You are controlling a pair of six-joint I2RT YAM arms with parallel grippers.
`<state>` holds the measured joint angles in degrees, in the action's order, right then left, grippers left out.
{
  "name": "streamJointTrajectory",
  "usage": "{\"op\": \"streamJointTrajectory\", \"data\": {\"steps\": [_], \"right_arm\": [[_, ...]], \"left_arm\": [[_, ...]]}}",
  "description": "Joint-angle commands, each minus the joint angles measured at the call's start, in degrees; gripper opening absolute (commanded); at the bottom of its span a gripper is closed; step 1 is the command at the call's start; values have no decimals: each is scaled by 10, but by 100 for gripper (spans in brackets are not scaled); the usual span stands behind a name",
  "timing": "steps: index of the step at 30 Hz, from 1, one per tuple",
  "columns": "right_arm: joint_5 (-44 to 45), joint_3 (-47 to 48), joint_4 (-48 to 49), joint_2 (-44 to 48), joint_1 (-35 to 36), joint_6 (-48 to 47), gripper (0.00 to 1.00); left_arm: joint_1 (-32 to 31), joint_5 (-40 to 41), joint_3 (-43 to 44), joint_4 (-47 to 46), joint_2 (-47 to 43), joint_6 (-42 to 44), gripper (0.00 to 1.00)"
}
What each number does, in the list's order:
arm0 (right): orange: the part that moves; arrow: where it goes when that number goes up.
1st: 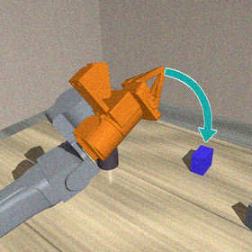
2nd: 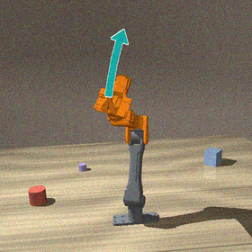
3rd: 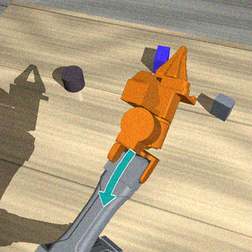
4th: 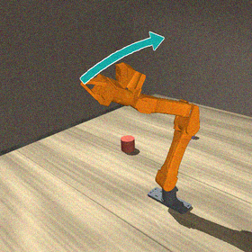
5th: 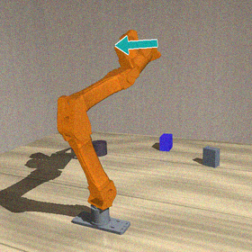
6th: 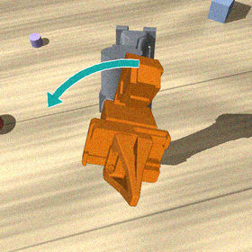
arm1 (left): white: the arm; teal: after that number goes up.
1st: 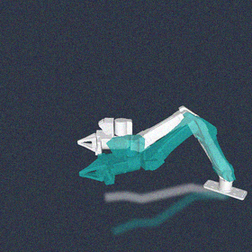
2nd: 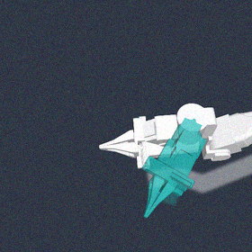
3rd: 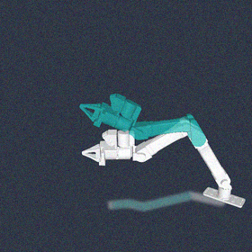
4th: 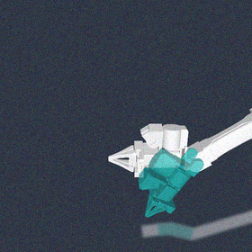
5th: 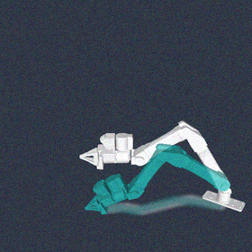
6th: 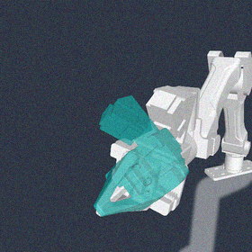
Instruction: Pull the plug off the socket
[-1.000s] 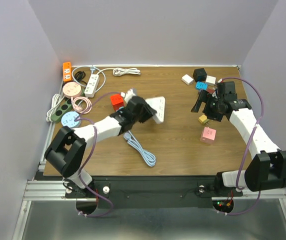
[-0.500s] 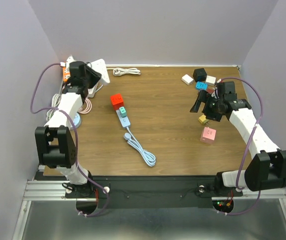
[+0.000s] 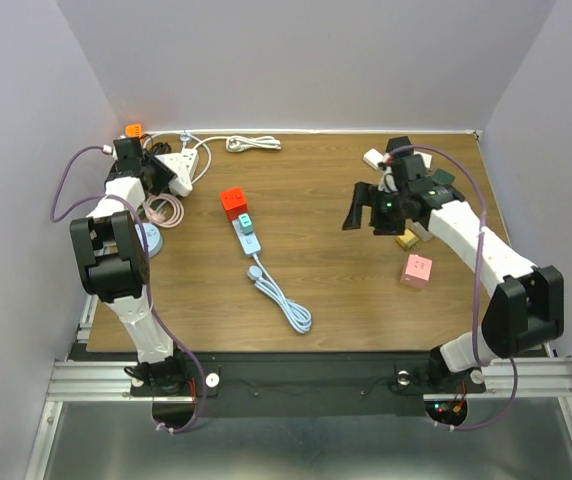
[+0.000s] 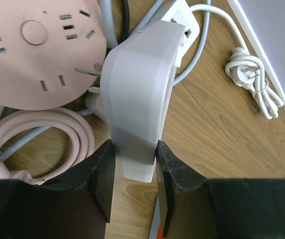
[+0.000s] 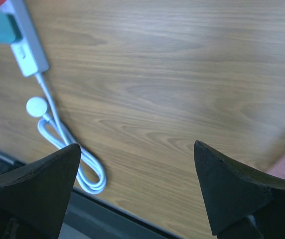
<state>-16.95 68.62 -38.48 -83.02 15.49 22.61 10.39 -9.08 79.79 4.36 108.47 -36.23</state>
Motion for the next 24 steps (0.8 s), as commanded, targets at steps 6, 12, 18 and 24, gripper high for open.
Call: {"op": "streamJointTrajectory", "data": {"steps": [6,12,18,24], "right_arm": [[17,81,36,-85,164,-28,100],[66,133,38,-159,256,-58,100],[107,219,43,-247,299,-69,100],[132,328,62,-341,327,-102,100]], "left_arm": [[26,-5,9,8,-16,25,50],[26,-3,14,61,-50,28,78],[26,-26,-36,73,-141,32,79],[25,-77,-114,82,-268,34,79]]}}
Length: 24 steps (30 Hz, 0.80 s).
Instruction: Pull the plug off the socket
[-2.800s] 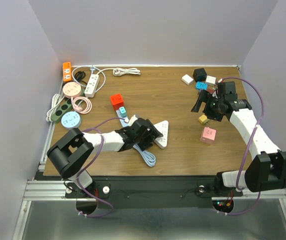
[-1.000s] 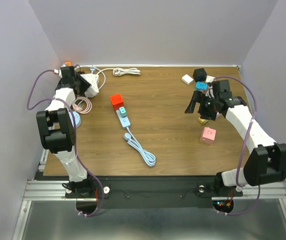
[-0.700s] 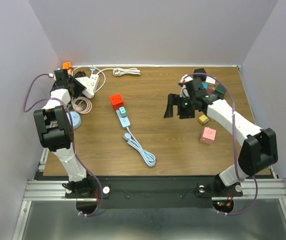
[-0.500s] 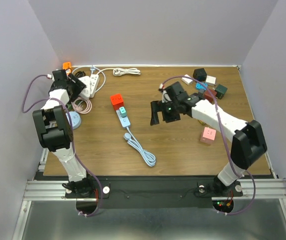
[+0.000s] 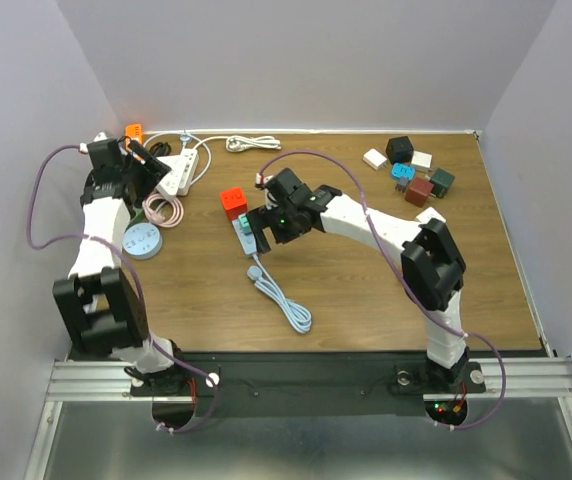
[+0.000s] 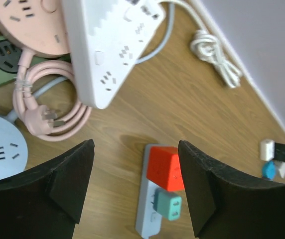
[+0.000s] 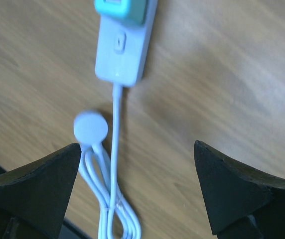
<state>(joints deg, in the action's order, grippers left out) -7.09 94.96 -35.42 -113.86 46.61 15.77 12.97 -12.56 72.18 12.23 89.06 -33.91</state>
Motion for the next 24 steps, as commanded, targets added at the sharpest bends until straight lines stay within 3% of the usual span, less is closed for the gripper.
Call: {"op": "streamJointTrajectory", "data": {"steps": [1,10,12,16,20,22,24], "right_arm": [[44,97,33,-44,19,-39,100],[59,218,34,-178,35,-38,100],[67,226,34,-191,41,-36,100],[163,233,33,-217,48,-8,100],[173,230,33,-232,52,3,100],[169,231,34,-241,54,9,97],[168,225,33,-243,56,17,86]], "left_arm": [[-1,-51,-48,3,-89,10,79],[-1,-89,-159,27,-229,2,79],[-1,-89,-171,31,-246,3,79],[-1,-89,-187,44,-255,11,79],[-1,-89,-190,46,-259,14,79],[-1,-94,-191,45,-259,12,78],[0,-104,-192,43,-260,11,77]]}}
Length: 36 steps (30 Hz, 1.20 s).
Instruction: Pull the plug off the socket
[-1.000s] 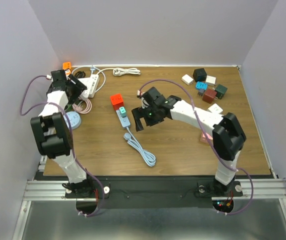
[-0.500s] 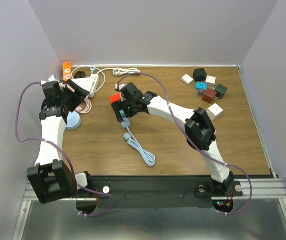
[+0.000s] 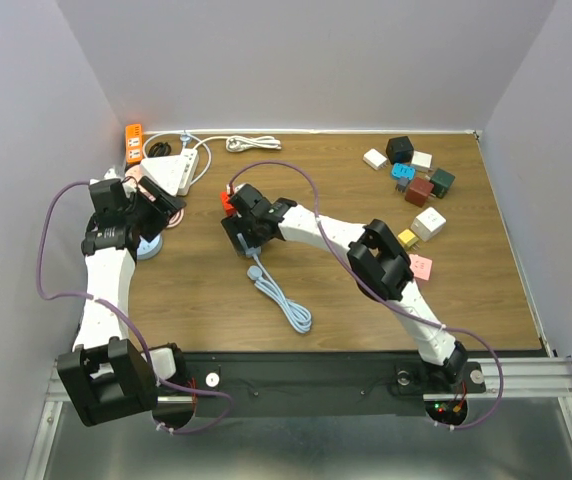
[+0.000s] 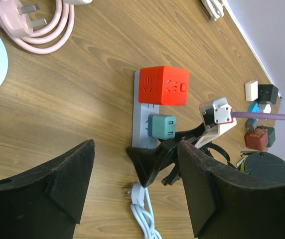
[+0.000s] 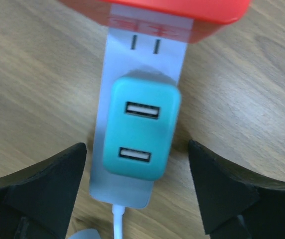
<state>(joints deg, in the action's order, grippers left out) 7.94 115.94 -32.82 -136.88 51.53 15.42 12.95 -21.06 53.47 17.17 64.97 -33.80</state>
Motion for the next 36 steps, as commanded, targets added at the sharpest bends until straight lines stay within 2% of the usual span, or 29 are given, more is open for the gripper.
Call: {"op": "streamJointTrajectory", "data": {"steps": [1,3,4,6,7,8,13,19,21,27,28,29,31,32,34,36], "right_arm": [[15,9,7,-12,7,30,75],[11,0,8,-9,6,35,63],[11,-6,7,0,7,39,47],[22,-38,8,16,6,46,29],[36,-49,10,34,6,52,8],[44,-65,10,47,6,55,0],[70,-204,22,128,6,89,0],[59,-389,48,239,6,171,0],[47,-423,52,266,6,188,0],[20,-534,60,353,6,263,0],[18,-541,63,360,6,268,1],[16,-550,66,372,6,268,24],[16,-549,68,381,5,260,41],[15,-545,68,385,5,255,59],[13,-530,69,395,6,247,73],[1,-520,68,400,6,239,91]], "left_arm": [[1,-26,-6,-7,-20,10,77],[0,-39,-9,-12,-21,14,75],[0,-45,-13,-12,-20,19,75],[-1,-69,-17,-13,-20,25,72],[-1,-87,-26,-16,-20,31,69],[-4,-95,-31,-18,-21,32,68],[-47,-116,-73,-48,-32,28,66],[-181,-93,-150,-135,-28,-35,65],[-228,-82,-165,-169,-22,-52,65],[-308,-60,-195,-262,28,-97,62],[-318,-58,-190,-268,44,-98,62],[-325,-55,-187,-279,53,-100,62],[-343,-49,-178,-286,79,-102,62],[-347,-49,-175,-295,88,-103,61],[-354,-44,-168,-302,112,-103,61],[-360,-43,-159,-308,126,-103,61]]}}
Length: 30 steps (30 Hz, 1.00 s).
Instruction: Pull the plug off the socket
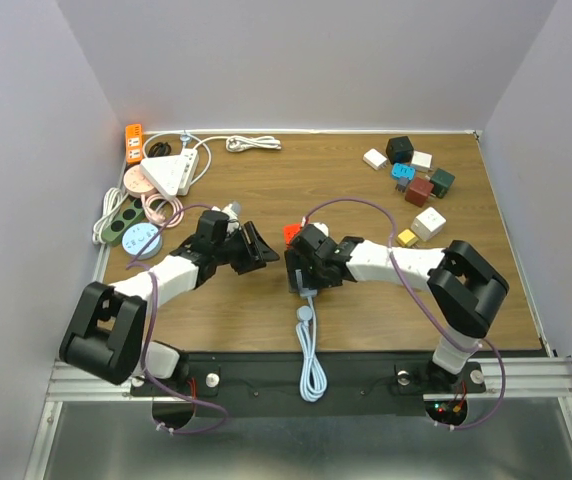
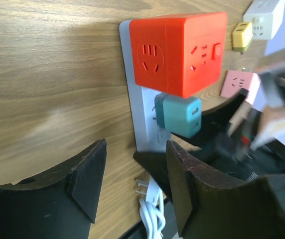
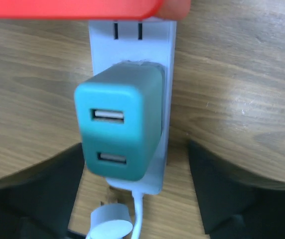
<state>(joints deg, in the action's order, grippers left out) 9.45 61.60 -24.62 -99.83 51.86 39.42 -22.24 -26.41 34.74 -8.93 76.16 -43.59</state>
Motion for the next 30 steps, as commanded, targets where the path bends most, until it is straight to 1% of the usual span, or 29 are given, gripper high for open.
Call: {"op": "streamJointTrajectory", "data": {"steps": [1,3,5,6,7,8,11,12,14,19,24,30], "right_arm": [[-18,25,-14,39,3,-2,100],[-36,27,-16,52,3,-3,100],[-39,17,-19,83,4,8,100],[-35,12,-22,97,3,14,100],[-31,5,-24,111,3,24,100],[-24,-4,-28,142,3,29,100],[-11,-11,-43,177,1,42,100],[-1,-9,-48,192,0,44,100],[7,-4,-65,195,-3,44,100],[27,19,-90,183,-4,35,100],[42,30,-99,184,-4,35,100],[49,41,-102,163,-5,21,100]], "left_arm": [[-10,10,31,-50,28,-4,61],[-14,10,38,-54,41,-4,58],[-20,8,40,-57,52,-5,53],[-27,8,41,-64,54,-5,43],[-31,8,39,-68,58,-11,38],[-39,8,38,-79,60,-15,30],[-53,4,31,-113,67,-38,17],[-65,5,32,-121,75,-42,10],[-78,5,40,-136,88,-54,0],[-100,2,57,-160,141,-69,0],[-101,5,60,-175,170,-76,0],[-101,42,60,-174,192,-86,0]]}}
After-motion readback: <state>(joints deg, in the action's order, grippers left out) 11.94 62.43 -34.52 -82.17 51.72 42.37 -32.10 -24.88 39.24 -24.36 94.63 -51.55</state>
